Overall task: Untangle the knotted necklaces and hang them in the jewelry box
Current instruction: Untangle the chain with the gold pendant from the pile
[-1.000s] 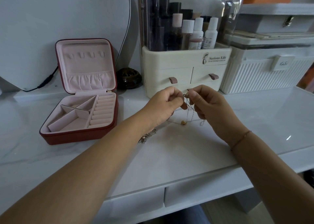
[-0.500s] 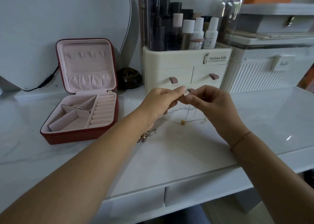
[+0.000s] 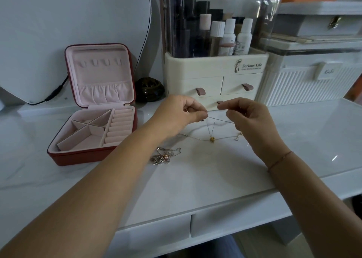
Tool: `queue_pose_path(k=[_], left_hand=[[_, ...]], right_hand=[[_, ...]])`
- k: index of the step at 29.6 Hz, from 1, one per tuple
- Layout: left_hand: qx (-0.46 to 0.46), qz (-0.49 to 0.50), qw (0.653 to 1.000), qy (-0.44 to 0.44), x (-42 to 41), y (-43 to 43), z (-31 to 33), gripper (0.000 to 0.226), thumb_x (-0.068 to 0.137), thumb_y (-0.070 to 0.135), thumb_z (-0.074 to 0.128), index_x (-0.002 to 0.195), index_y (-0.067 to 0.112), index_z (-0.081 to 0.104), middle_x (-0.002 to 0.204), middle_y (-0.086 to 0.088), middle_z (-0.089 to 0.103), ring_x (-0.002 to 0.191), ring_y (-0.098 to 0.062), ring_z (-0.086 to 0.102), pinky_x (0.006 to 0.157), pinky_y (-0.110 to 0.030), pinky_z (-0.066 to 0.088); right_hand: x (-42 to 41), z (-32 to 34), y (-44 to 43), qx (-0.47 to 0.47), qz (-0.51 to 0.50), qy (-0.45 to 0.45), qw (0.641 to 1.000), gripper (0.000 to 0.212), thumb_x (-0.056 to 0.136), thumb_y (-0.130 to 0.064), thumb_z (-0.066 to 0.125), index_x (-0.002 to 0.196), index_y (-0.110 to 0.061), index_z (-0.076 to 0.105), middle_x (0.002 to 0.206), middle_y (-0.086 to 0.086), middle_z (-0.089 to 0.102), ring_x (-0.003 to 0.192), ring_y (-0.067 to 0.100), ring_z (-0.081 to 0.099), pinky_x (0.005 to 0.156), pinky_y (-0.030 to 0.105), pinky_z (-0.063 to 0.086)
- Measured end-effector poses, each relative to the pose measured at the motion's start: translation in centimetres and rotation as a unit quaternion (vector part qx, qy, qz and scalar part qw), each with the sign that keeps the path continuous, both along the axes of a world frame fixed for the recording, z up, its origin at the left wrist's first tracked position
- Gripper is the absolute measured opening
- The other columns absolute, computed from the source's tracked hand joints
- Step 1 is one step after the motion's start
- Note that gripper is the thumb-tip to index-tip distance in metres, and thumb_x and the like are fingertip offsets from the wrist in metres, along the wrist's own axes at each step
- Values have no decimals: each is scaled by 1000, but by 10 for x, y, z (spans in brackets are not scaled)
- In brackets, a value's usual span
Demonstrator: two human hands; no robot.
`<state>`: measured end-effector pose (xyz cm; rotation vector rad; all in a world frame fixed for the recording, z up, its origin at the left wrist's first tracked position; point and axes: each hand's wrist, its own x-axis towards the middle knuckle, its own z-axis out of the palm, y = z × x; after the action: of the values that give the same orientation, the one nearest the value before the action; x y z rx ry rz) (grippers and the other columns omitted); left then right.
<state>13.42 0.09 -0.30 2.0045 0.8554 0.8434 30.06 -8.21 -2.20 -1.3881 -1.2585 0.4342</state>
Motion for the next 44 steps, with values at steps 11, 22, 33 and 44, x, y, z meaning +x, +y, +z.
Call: queue_pose_path(k=[11,22,33,44], left_hand=[[102,36,994,5,0,-1,0,12,79,14,75,87,23,74,71,14,64,46,6,43,53,-7,31],[137,65,988,14,1,-1,-1,9,79,11,72,83,18,72,56,7,46,46,-2,41,50,-10,31],[76,17,997,31,-1,-2,1,5,82,31,73,79,27,75,40,10,22,43,-7,24,50,-22,21],[8,-6,1000,4,2,2,-2,17,88,34,64,76,23,69,62,7,51,56,-3,41,57,-18,34]], right_hand=[[-3,-4,3,-29,-19,-105,994,8,82,-21,73,74,-22,72,52,-11,40,48,8,35,55,28,39],[-3,0,1,14,-15,-57,998,7,86,-15,69,81,-13,73,41,-12,32,41,6,30,45,8,27],[-1,1,1,12,-33,-8,999,6,86,-15,68,83,-11,72,47,0,29,37,8,23,37,13,25],[0,-1,2,8,-5,16,1000,9,87,-13,65,79,-9,67,67,6,53,61,12,44,59,19,37]])
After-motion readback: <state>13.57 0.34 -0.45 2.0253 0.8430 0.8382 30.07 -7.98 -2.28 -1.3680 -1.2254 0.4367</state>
